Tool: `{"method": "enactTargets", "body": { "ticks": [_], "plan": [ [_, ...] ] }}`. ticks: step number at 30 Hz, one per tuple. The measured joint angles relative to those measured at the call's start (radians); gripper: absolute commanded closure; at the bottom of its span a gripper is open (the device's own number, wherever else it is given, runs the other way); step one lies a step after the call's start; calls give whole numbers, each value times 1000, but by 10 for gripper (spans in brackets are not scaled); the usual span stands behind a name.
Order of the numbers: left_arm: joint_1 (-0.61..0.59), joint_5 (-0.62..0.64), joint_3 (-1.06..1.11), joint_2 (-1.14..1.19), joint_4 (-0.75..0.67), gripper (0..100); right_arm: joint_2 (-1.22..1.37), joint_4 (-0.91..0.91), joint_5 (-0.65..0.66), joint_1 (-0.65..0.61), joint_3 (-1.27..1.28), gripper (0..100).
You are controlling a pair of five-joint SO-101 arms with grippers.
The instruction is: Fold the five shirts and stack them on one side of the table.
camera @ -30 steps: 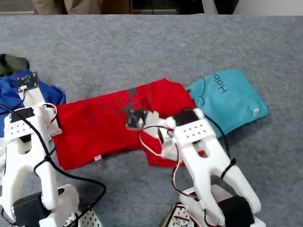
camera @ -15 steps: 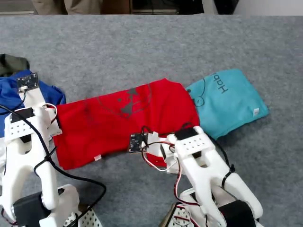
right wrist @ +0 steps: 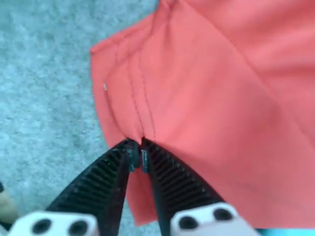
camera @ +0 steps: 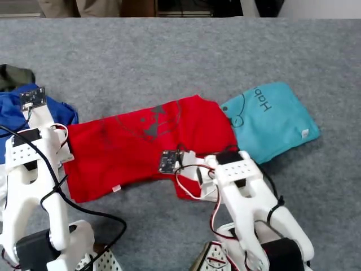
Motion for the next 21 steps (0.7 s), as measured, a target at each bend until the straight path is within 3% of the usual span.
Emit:
{"method": "enactTargets", "body": {
  "ticks": [13,21],
  "plan": [
    [0,9,0,0,0,982,21,253,-18,14,-327,994],
    [0,9,0,0,0,982,334,328,-18,15,-677,994]
  ]
}}
